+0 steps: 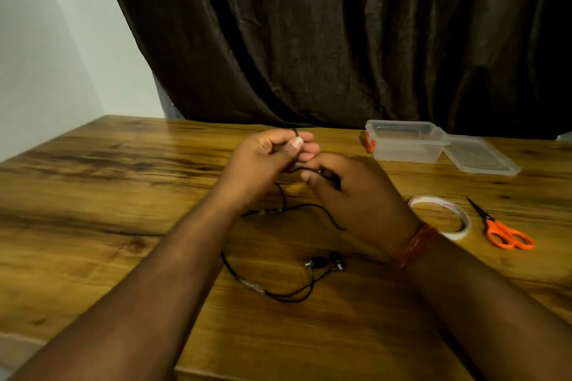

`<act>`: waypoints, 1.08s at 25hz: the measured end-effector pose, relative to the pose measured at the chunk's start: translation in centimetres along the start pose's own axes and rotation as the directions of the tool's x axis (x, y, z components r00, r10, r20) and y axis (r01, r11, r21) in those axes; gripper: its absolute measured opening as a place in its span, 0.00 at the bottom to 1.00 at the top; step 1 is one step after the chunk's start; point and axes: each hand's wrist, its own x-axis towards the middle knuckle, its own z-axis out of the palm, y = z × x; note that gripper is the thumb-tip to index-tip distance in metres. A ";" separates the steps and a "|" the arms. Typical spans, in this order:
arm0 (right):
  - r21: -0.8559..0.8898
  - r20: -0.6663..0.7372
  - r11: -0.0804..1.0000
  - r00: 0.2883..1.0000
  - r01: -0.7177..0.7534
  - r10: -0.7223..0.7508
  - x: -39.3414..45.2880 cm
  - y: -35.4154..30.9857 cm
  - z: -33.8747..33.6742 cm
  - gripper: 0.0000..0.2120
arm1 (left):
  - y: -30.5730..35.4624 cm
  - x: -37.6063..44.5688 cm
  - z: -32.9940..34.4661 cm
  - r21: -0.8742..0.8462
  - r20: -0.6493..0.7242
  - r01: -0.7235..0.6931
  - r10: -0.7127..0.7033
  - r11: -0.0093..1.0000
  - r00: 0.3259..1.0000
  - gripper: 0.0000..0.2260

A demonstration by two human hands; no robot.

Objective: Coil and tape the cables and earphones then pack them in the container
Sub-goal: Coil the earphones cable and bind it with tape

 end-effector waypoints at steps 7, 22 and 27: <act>0.221 -0.133 0.968 0.979 -0.122 0.153 0.4 0.5 -2.0 0.03 | 0.6 -1.1 0.9 0.056 0.323 0.088 -0.101 0.995 0.941 0.12; 0.050 0.134 0.996 0.989 -0.070 0.063 -0.9 -0.1 2.0 0.07 | 0.9 -0.4 0.1 -0.533 0.019 -0.077 0.103 0.843 0.995 0.10; -0.041 0.040 0.999 0.999 -0.006 0.008 -0.4 0.1 0.2 0.08 | 0.4 -0.3 0.8 -0.080 -0.014 -0.040 0.039 0.996 0.999 0.10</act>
